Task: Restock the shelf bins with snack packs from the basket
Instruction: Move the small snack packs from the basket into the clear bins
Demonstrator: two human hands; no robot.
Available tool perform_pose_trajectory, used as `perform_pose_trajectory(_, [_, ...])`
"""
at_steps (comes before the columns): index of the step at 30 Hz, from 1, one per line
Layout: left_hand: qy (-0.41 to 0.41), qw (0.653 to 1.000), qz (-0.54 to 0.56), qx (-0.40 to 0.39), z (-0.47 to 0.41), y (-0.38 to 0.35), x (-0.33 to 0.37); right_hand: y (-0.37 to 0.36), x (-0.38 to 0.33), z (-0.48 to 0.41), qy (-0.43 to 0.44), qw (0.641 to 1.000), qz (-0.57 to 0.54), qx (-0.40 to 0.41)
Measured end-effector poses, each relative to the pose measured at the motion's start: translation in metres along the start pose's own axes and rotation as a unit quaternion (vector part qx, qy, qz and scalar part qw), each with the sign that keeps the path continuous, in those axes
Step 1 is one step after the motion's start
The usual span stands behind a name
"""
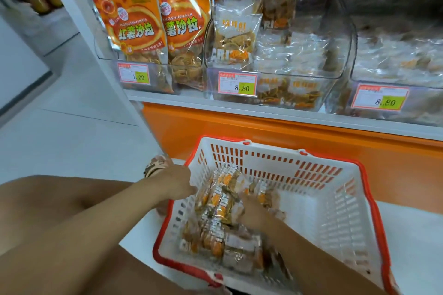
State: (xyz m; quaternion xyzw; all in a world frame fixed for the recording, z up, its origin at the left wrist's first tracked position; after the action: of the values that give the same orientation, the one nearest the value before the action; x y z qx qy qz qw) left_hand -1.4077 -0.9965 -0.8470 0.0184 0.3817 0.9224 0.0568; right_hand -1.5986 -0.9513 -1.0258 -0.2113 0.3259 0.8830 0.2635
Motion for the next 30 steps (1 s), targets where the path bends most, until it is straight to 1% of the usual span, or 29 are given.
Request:
perform_pose_trajectory(3, [0.007,1.000,-0.008,0.012,-0.007,0.001,-0.005,-0.009,0.001,-0.002,0.010,1.000,0.029,0.005])
perform_pose_trajectory(5, [0.008,1.000,0.007,-0.005,-0.009,0.002,-0.005,-0.008,0.001,-0.005,0.006,0.999,0.042,0.006])
perform_pose_trajectory(7, [0.003,1.000,0.017,-0.015,-0.010,0.001,-0.003,-0.008,0.000,-0.006,-0.014,0.995,0.102,0.018])
perform_pose_trajectory(9, [0.008,1.000,0.001,-0.003,-0.010,0.001,-0.002,-0.006,-0.002,-0.006,-0.001,0.990,0.139,0.028])
perform_pose_trajectory(11, [0.008,1.000,-0.016,-0.014,-0.010,0.003,-0.001,-0.002,-0.001,-0.006,0.015,0.992,0.121,0.030])
perform_pose_trajectory(14, [-0.004,0.998,-0.039,-0.058,-0.007,0.008,0.002,0.012,0.001,-0.003,0.048,0.998,0.004,0.035])
perform_pose_trajectory(16, [-0.026,0.995,-0.050,-0.077,-0.007,0.015,0.003,0.033,-0.007,0.006,0.092,0.993,-0.055,0.043])
perform_pose_trajectory(18, [-0.058,0.996,-0.023,-0.066,-0.008,0.022,0.006,0.059,-0.019,0.018,0.131,0.988,-0.072,0.026])
perform_pose_trajectory(20, [-0.117,0.992,0.030,-0.043,-0.004,0.030,0.012,0.088,-0.036,0.037,0.159,0.985,-0.073,0.002])
perform_pose_trajectory(22, [-0.169,0.978,0.109,-0.060,0.001,0.036,0.022,0.117,-0.052,0.063,0.189,0.979,-0.081,-0.009])
perform_pose_trajectory(24, [-0.226,0.957,0.169,-0.063,0.004,0.038,0.031,0.141,-0.064,0.092,0.230,0.968,-0.103,0.011])
perform_pose_trajectory(26, [-0.285,0.935,0.211,-0.018,0.010,0.040,0.039,0.157,-0.071,0.119,0.254,0.957,-0.136,0.046])
perform_pose_trajectory(28, [-0.310,0.916,0.256,-0.010,0.021,0.046,0.049,0.167,-0.072,0.137,0.261,0.949,-0.160,0.080])
perform_pose_trajectory(30, [-0.322,0.911,0.258,-0.010,0.029,0.054,0.057,0.174,-0.068,0.147,0.267,0.943,-0.172,0.101])
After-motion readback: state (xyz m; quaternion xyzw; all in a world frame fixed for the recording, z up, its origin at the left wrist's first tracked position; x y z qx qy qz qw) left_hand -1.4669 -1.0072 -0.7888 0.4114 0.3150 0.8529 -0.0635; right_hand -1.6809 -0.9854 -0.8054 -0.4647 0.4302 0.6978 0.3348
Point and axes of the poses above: each hand's wrist, its own z-axis away from the middle knuckle, its own y-axis out of the back of the hand, x = y × z, the point moved 1 cm from there along -z, towards the middle knuckle, and after that the axes turned 6 degrees about -x, right-handed, at the moved point
